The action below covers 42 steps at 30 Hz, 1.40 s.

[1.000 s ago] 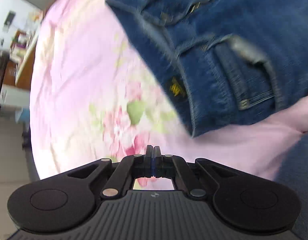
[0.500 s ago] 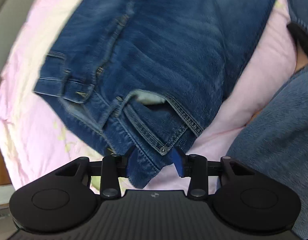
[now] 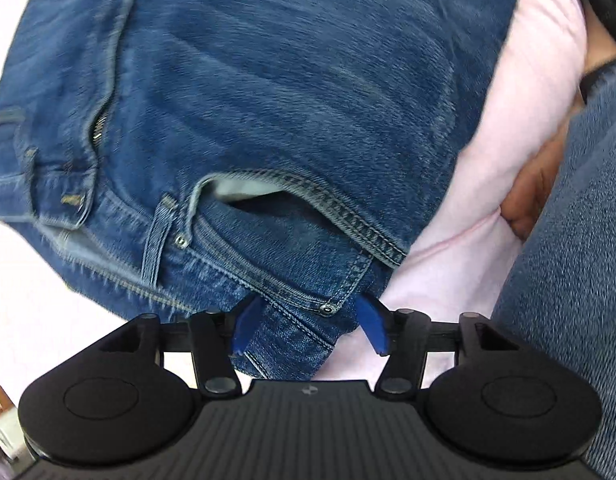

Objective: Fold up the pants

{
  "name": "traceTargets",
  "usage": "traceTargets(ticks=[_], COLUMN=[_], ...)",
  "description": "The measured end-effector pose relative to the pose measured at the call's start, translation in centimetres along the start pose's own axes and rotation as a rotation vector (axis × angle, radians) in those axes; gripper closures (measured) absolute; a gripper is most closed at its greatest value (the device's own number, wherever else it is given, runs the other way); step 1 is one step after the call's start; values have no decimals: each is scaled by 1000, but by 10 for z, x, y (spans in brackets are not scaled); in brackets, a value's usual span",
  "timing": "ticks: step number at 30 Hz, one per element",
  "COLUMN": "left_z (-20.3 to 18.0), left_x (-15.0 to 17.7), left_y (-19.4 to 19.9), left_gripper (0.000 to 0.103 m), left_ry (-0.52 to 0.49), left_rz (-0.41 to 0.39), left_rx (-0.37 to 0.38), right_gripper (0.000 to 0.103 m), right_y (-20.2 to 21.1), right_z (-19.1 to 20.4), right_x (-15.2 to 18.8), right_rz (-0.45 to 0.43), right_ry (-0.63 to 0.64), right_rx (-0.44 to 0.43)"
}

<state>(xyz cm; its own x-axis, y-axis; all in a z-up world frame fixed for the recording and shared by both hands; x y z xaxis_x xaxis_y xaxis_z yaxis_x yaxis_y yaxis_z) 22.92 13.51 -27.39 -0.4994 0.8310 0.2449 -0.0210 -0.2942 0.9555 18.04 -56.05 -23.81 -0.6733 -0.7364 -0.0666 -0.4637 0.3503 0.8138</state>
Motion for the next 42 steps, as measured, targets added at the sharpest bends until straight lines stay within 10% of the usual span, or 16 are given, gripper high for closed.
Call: traceTargets(ticks=[5, 16, 24, 28, 30, 33, 42], left_z=[-15, -45, -32, -23, -12, -4, 31], left_x=[-13, -50, -23, -7, -1, 7, 31], left_y=[15, -31, 16, 51, 64, 84, 148], left_gripper=[30, 38, 88, 91, 91, 91, 91], left_ry=[-86, -61, 240, 398, 445, 512, 763], left_rz=[-21, 23, -210, -335, -380, -435, -564], left_rx=[45, -160, -246, -325, -366, -400, -382], right_gripper=[29, 29, 44, 55, 86, 102, 103], right_y=[-3, -9, -4, -8, -11, -5, 44], right_z=[-1, 0, 14, 24, 29, 28, -76], right_x=[-5, -3, 14, 18, 19, 21, -15], right_rz=[19, 11, -46, -63, -49, -40, -126], right_ry=[12, -7, 116, 196, 233, 198, -117], right_rx=[-5, 29, 167, 207, 236, 267, 401])
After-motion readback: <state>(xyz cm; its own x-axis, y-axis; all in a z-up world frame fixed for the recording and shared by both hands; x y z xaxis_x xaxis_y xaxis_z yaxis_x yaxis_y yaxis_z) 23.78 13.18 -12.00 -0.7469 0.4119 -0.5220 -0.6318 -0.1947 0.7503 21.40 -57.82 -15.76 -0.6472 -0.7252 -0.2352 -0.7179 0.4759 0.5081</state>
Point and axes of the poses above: each gripper's, at about its wrist camera, not at the fingertips, and y roughly against the way its jaws point, z to its left, x to its underside, the point moved 3 cm from there along -y, roughly the way its jaws point, and after that the axes turned 3 degrees about y, right-handed, at the moved point
